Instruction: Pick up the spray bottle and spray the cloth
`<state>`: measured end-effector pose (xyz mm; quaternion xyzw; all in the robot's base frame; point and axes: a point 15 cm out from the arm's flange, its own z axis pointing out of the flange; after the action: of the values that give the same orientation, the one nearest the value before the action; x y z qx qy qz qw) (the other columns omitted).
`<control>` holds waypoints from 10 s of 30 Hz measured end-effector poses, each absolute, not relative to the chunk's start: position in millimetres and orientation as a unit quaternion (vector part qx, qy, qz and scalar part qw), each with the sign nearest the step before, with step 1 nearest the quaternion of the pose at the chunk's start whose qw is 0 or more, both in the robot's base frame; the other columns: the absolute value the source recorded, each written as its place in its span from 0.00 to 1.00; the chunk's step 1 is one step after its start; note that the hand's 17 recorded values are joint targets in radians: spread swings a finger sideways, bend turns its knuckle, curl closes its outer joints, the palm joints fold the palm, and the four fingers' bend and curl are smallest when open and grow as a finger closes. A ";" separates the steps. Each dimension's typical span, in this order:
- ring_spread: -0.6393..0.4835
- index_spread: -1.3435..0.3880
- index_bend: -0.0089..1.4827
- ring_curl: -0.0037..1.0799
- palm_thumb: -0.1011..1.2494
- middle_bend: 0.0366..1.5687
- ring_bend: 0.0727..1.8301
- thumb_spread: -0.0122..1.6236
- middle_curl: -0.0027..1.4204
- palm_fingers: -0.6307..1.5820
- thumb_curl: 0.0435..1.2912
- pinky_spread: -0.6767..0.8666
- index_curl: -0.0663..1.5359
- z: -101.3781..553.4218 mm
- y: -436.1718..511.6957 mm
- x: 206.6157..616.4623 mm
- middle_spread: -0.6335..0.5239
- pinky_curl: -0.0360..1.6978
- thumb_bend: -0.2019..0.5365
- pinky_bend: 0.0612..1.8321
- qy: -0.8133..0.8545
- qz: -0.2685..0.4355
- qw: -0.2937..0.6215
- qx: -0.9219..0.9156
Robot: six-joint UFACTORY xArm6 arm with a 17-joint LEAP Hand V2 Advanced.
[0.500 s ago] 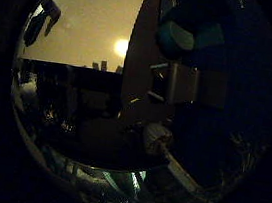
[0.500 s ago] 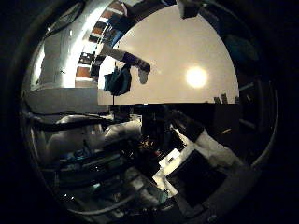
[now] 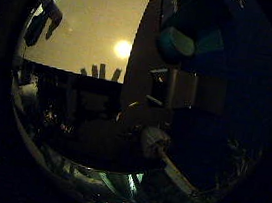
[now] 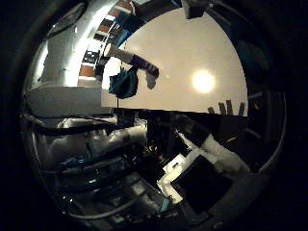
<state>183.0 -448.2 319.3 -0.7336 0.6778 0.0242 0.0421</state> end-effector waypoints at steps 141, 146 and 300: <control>0.72 0.65 0.11 0.24 0.54 0.15 0.17 0.63 0.25 0.36 0.23 0.67 0.21 223.9 -252.0 249.6 0.60 0.20 0.24 0.14 0.686 0.120 0.503 -0.511; 0.72 0.65 0.11 0.24 0.54 0.15 0.16 0.63 0.25 0.36 0.23 0.67 0.21 222.4 -247.3 259.1 0.60 0.20 0.24 0.14 0.681 0.125 0.513 -0.508; 0.37 0.67 0.81 0.76 0.87 0.85 0.72 0.67 0.58 0.79 0.29 0.29 0.54 316.0 -74.2 405.3 0.43 0.76 0.25 0.55 0.588 0.087 0.373 -0.713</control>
<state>405.3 -74.2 316.0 -0.7129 0.5878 0.0868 0.3725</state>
